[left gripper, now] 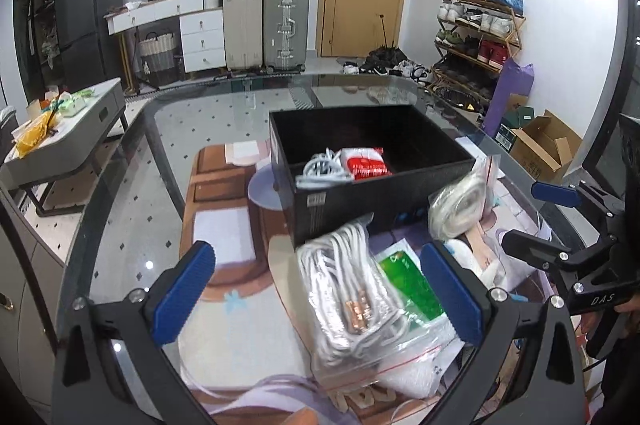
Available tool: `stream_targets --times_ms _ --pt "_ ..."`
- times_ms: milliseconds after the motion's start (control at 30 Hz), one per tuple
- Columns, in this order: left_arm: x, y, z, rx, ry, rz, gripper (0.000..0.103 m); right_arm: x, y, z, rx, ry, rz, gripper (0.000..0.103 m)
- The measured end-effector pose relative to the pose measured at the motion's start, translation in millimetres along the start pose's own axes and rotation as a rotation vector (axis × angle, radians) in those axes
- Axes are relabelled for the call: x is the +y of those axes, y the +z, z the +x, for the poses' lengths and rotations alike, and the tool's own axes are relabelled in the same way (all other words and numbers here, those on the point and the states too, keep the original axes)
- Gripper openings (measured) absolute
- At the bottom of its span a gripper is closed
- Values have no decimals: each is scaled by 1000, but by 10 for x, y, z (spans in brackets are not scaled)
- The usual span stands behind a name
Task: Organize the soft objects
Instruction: 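Lower the cable bundle into the black box and open left tool, then grasp the bagged white rope with left tool while right tool grasps white plush toy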
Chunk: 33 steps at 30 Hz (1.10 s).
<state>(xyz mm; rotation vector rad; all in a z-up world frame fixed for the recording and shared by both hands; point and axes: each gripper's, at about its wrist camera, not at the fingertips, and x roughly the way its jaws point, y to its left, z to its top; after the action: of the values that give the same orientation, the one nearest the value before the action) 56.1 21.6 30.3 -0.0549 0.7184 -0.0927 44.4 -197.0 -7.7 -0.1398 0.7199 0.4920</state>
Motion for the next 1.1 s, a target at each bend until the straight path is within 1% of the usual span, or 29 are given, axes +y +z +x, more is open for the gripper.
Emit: stream_targets --times_ms 333,433,500,700,833,933,1100 --pt "123 -97 190 67 30 -49 103 16 -186 122 59 18 18 102" --pt "163 -141 261 95 29 -59 103 -3 -243 156 77 20 35 102" --pt "183 -166 286 99 29 -68 103 -8 -272 180 90 25 41 102" --pt "266 -210 373 121 20 -100 103 21 -323 264 118 25 41 102" --pt "294 -236 427 147 -12 -123 103 32 -340 308 141 32 47 102" --pt "288 -238 467 157 -10 -117 103 65 -358 327 150 11 20 102" --pt "299 -257 509 171 -18 -113 103 58 -386 355 161 0 4 102"
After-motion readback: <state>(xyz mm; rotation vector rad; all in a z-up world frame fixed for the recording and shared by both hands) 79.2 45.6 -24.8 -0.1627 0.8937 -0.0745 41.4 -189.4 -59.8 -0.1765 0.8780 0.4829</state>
